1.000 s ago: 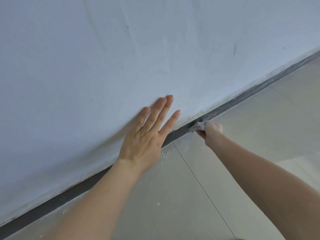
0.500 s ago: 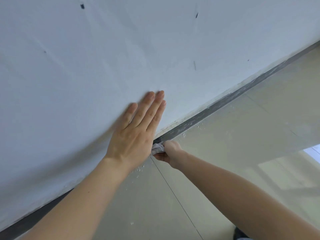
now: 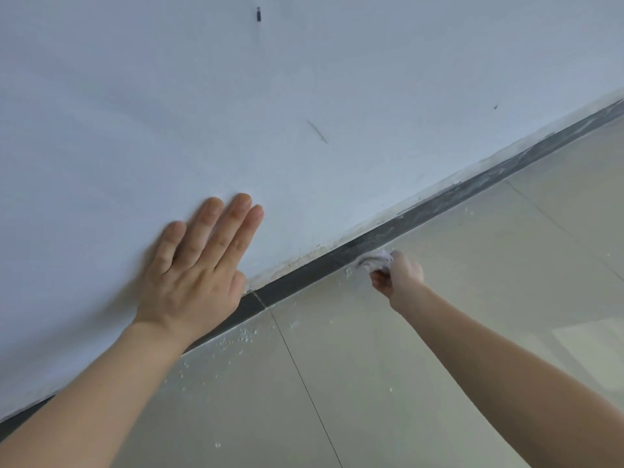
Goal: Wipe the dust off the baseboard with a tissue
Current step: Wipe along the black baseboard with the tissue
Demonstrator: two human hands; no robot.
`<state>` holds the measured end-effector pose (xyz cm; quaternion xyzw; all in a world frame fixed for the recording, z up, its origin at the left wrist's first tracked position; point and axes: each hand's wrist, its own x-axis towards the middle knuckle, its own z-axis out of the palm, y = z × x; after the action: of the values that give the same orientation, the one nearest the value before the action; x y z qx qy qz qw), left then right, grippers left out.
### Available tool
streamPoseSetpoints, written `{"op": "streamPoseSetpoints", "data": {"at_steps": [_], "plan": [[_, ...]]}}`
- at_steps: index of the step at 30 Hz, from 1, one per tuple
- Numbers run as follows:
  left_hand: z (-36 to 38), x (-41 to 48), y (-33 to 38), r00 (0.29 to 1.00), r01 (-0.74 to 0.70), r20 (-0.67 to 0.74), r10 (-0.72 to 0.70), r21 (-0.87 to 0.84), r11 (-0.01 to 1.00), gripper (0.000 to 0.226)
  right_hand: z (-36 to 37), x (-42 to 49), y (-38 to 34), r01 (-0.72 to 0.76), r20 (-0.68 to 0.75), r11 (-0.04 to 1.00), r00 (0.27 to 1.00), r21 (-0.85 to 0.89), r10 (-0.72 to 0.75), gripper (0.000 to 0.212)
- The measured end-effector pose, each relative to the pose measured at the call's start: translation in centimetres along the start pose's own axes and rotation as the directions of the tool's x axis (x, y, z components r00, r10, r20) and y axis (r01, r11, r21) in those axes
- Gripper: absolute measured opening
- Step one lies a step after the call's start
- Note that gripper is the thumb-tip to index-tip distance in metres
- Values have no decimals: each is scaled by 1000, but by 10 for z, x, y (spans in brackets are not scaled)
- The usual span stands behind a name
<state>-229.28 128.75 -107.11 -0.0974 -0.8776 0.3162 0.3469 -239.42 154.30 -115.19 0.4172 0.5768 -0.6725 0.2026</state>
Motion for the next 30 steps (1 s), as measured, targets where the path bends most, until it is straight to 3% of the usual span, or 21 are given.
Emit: {"op": "streamPoseSetpoints", "data": {"at_steps": [2,6,10,14,18,21,25,27,30], "plan": [[2,0,2,1000,6,-11,-6,-1,1000,74,12,-14,24,-85,190,989,976,-119,107,33],[3,1,1,1000,3,-24,-3,24,1000,74,55,-55,59,-181,463,961,847,-210,261,27],[2,1,1,1000,1,-27,0,19,1000,74,68,-56,38,-238,400,968,882,-82,251,30],[2,2,1,1000,-3,-20,3,4,1000,74,35,-30,-4,-113,303,988,950,108,76,32],[4,0,1,999,5,-38,-5,15,1000,74,-1,-7,-33,15,156,900,983,436,-92,36],[4,0,2,999,1,-35,0,24,1000,74,4,-14,-15,17,223,965,972,262,-77,38],[5,-1,2,999,1,-44,1,40,999,75,45,-57,47,-82,543,985,826,-153,152,27],[5,-1,2,999,-3,-52,6,45,999,76,65,-66,61,-176,529,968,813,-177,244,26],[3,1,1,999,-14,-42,16,29,999,75,72,-47,40,-134,512,976,834,-173,205,37]]}}
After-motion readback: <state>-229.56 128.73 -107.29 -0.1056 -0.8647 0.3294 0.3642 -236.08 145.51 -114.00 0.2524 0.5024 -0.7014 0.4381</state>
